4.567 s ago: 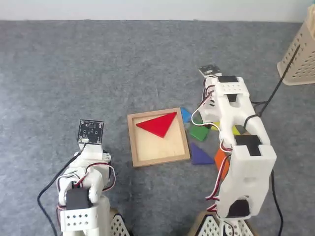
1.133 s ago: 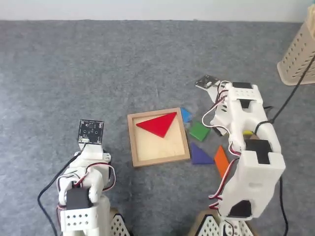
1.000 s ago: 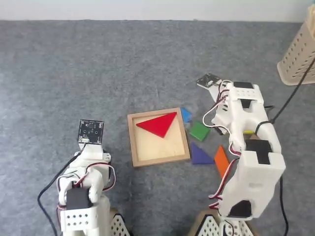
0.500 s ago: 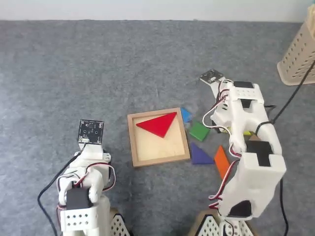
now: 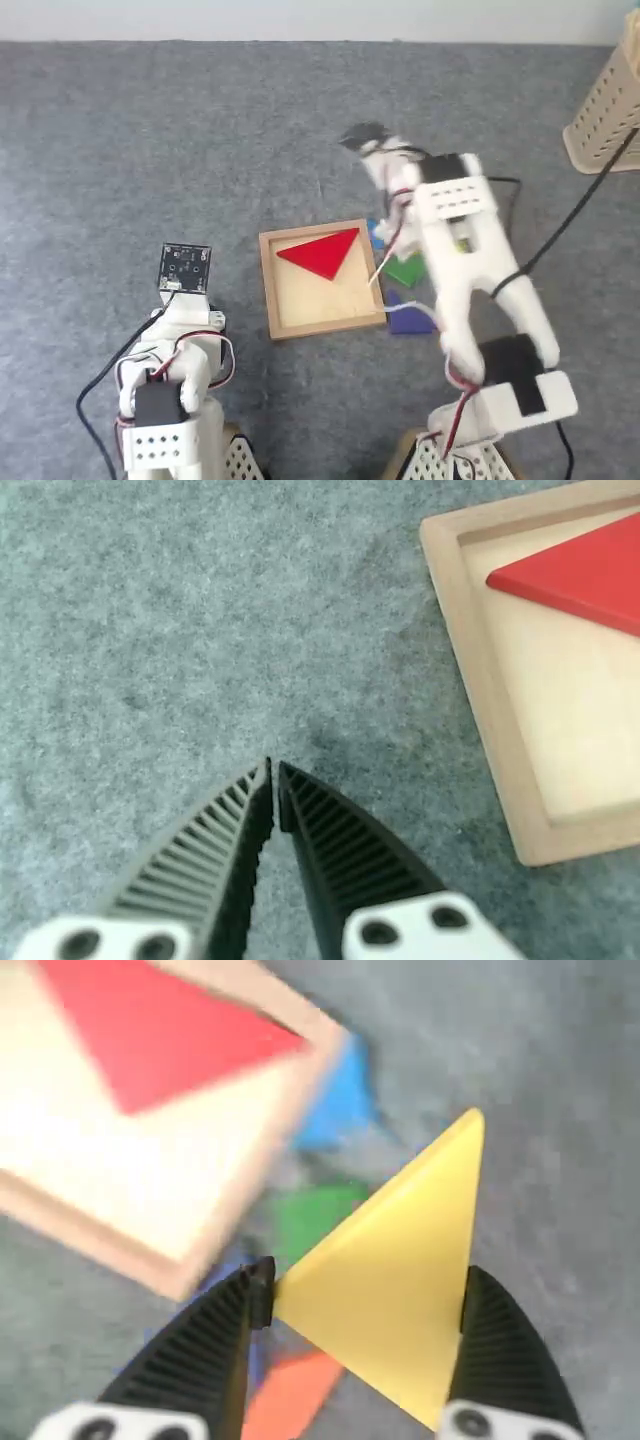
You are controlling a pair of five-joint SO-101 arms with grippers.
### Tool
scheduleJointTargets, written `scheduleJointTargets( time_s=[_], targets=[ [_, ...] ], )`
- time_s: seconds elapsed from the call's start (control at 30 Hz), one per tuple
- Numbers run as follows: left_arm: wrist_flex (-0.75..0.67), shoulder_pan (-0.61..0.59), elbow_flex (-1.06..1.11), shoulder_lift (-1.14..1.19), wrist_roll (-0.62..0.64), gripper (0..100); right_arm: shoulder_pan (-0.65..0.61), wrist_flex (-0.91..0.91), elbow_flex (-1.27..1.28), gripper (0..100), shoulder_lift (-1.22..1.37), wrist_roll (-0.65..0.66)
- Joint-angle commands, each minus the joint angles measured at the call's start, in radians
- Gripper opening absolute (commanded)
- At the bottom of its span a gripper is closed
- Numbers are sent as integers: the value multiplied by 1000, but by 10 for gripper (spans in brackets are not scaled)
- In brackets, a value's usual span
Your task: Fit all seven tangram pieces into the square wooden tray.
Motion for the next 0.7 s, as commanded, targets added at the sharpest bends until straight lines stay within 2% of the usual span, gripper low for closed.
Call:
scheduleJointTargets(
  time_s=[0.0,0.07,0.27,0.5,0.67],
  targets=[
    [6,0,-7,-18,-5,12,-163,16,-8,191,-59,-2],
    [6,0,-7,-18,-5,12,-236,7,-14,191,-36,12],
    [6,0,-7,-18,-5,12,-369,-19,-12,191,44,187],
    [6,0,-7,-18,-5,12,-418,-19,-8,191,96,509],
    [6,0,-7,-18,-5,12,-435,-10,-8,191,133,825]
  ],
)
